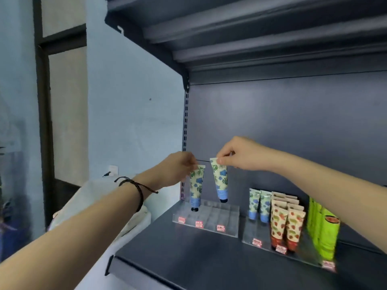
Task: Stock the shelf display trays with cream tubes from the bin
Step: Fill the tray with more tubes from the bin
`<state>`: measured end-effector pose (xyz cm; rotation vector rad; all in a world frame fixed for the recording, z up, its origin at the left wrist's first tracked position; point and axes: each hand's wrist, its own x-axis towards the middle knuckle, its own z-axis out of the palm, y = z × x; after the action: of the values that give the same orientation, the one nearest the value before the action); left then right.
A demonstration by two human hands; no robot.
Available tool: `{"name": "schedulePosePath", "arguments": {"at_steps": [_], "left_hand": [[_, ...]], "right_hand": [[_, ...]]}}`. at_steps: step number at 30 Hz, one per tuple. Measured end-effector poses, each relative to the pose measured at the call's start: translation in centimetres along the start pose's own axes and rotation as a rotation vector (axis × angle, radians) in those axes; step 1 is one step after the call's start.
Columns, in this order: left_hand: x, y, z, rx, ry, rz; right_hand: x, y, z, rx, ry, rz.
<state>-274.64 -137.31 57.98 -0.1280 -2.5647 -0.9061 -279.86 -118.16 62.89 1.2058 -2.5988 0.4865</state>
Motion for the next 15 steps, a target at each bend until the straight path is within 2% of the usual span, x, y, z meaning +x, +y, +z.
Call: {"name": "schedulePosePath", "arguments": {"at_steps": [3,9,15], "left_hand": [[3.1,1.0,3.5,0.064,-0.019,0.062],[8.1,1.4,10.0,-0.124,-0.081,0.068],[11.1,0.8,14.7,-0.239,-0.107,0.049]], "right_hand": [[-0.2,3.8,0.1,-0.070,-0.009,0.058],[-0.3,10.2,1.0,-0.142,-0.063,0.205],[0.1,13.8,2.5,-0.203,-0.065,0.273]]}}
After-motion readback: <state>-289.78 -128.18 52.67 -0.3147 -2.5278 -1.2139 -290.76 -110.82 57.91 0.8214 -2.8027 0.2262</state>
